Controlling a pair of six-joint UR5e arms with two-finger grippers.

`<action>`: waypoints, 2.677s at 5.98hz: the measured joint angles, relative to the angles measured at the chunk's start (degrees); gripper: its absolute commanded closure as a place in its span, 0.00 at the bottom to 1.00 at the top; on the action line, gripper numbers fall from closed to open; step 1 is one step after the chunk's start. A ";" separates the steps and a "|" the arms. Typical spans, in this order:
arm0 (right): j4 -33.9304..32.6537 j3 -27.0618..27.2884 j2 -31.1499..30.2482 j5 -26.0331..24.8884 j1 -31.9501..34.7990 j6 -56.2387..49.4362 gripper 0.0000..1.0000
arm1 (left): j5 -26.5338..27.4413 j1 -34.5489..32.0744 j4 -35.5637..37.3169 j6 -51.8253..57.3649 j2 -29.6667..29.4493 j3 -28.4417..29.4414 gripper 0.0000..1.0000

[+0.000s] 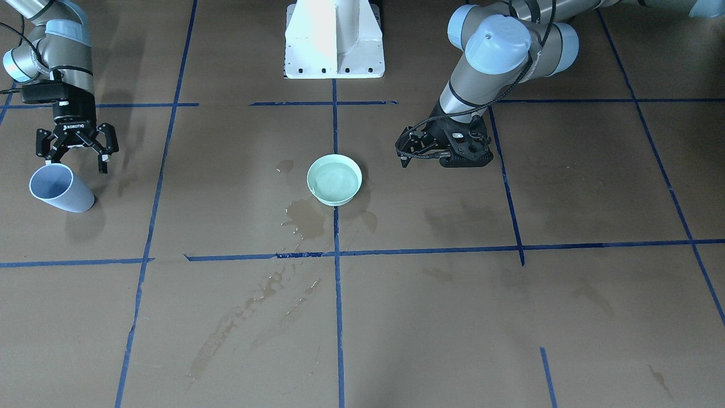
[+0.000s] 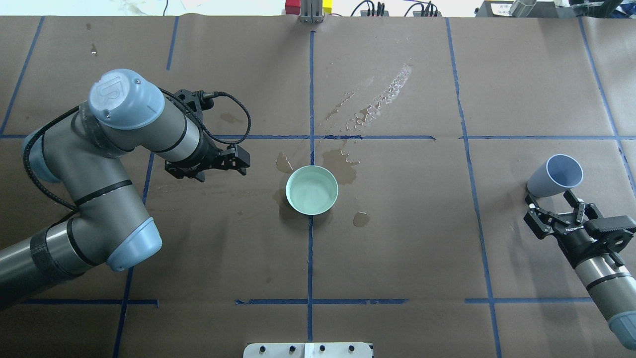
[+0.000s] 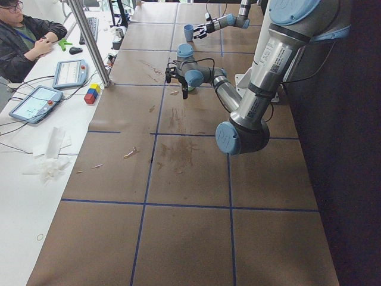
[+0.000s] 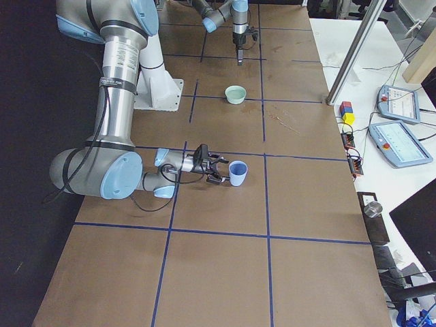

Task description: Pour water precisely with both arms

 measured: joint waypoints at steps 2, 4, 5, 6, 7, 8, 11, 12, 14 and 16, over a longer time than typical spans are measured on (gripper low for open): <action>1.98 0.00 -1.54 -0.31 -1.25 0.01 0.00 | 0.03 0.06 0.00 -0.08 -0.10 -0.04 0.00; 6.94 -0.56 -5.12 -0.09 -2.64 0.01 0.00 | 0.08 0.08 0.00 -0.08 -0.22 -0.12 0.00; 10.35 -1.79 -6.84 0.47 -3.06 -0.12 0.00 | 0.09 0.09 0.00 -0.08 -0.28 -0.15 0.00; 13.89 -2.95 -8.72 1.88 -3.16 -0.63 0.00 | 0.09 0.09 0.00 -0.08 -0.31 -0.20 0.00; 17.55 -3.59 -10.70 3.92 -3.08 -2.24 0.00 | 0.09 0.09 0.00 -0.11 -0.33 -0.24 0.00; 21.70 -4.58 -11.92 6.11 -2.90 -4.90 0.00 | 0.12 0.09 0.00 -0.13 -0.31 -0.26 0.00; 26.07 -7.36 -12.78 27.67 12.77 -10.79 0.00 | 0.18 0.09 0.00 -0.17 -0.25 -0.30 0.00; 25.05 -7.94 -12.06 40.39 23.94 -14.32 0.00 | 0.21 0.09 0.00 -0.17 -0.24 -0.37 0.00; 18.07 -8.04 -8.66 69.72 50.20 -22.95 0.00 | 0.29 0.16 0.00 -0.41 -0.40 -0.53 0.00; 4.26 -7.59 -4.45 94.43 72.12 -35.81 0.00 | 0.69 0.44 0.03 -1.18 -0.67 -0.60 0.00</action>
